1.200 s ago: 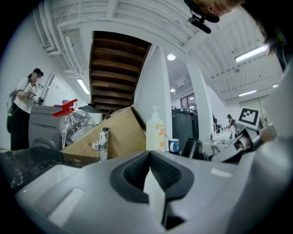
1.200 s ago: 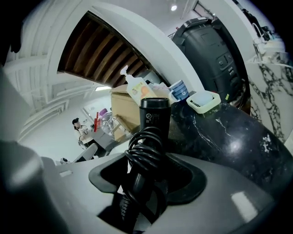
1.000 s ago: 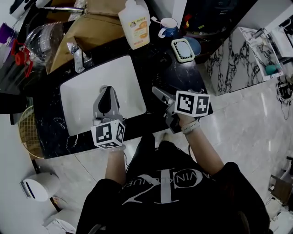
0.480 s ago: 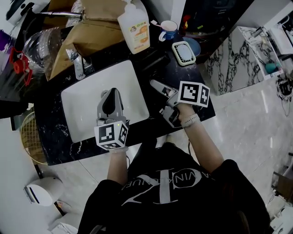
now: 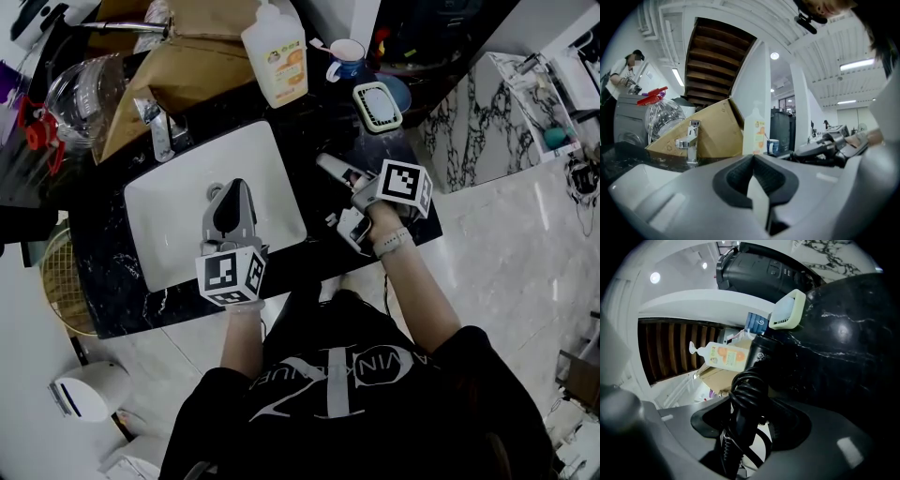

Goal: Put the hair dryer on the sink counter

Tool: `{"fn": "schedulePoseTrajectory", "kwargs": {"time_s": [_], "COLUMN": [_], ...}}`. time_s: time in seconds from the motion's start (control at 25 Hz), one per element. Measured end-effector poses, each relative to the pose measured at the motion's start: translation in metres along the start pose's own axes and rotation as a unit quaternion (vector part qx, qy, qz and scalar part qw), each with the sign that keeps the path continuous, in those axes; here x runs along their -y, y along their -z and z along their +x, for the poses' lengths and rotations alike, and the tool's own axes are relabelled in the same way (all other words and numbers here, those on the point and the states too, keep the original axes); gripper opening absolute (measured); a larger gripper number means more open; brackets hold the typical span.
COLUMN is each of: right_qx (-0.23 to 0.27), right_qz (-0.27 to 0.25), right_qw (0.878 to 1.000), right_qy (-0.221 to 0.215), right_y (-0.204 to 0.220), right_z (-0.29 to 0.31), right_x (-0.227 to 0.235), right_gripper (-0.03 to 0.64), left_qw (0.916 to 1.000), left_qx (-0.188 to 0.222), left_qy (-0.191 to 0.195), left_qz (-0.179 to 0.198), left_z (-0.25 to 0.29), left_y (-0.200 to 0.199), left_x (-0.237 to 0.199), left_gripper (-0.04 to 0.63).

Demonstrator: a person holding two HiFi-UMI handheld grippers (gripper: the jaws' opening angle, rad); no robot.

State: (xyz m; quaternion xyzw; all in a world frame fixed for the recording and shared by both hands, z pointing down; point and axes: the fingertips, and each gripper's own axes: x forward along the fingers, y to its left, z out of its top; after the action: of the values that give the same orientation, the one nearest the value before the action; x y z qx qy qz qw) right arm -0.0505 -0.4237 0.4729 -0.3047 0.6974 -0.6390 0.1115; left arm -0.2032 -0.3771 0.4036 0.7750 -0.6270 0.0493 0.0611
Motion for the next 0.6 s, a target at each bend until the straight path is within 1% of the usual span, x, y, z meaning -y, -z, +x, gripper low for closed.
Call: {"fn": "schedulePoseTrajectory", "kwargs": {"time_s": [0.08, 0.16, 0.28, 0.36, 0.48, 0.6], "right_qx": [0.002, 0.000, -0.023, -0.052, -0.097, -0.153], "right_qz": [0.004, -0.005, -0.054, -0.094, -0.156, -0.226], "right_qw": [1.000, 1.000, 0.998, 0.993, 0.980, 0.957], "right_qy": [0.002, 0.005, 0.032, 0.052, 0.074, 0.102], "right_y": [0.000, 0.002, 0.009, 0.018, 0.030, 0.042], "right_z": [-0.001, -0.001, 0.002, 0.005, 0.006, 0.006], "right_x": [0.003, 0.004, 0.008, 0.010, 0.011, 0.012], "right_gripper": [0.267, 0.264, 0.285, 0.384, 0.405, 0.430], "left_qw": [1.0000, 1.0000, 1.0000, 1.0000, 1.0000, 1.0000], "left_qx": [-0.001, -0.001, -0.001, -0.001, -0.001, -0.001], "left_qy": [0.001, 0.002, 0.002, 0.003, 0.004, 0.003], "left_qz": [-0.001, -0.002, -0.003, -0.004, -0.004, -0.005], "left_z": [-0.001, -0.002, -0.004, -0.004, -0.005, -0.006], "left_y": [0.001, 0.002, 0.002, 0.002, 0.003, 0.003], "left_x": [0.000, 0.000, 0.000, 0.000, 0.000, -0.002], "left_gripper": [0.000, 0.000, 0.000, 0.000, 0.000, 0.000]}}
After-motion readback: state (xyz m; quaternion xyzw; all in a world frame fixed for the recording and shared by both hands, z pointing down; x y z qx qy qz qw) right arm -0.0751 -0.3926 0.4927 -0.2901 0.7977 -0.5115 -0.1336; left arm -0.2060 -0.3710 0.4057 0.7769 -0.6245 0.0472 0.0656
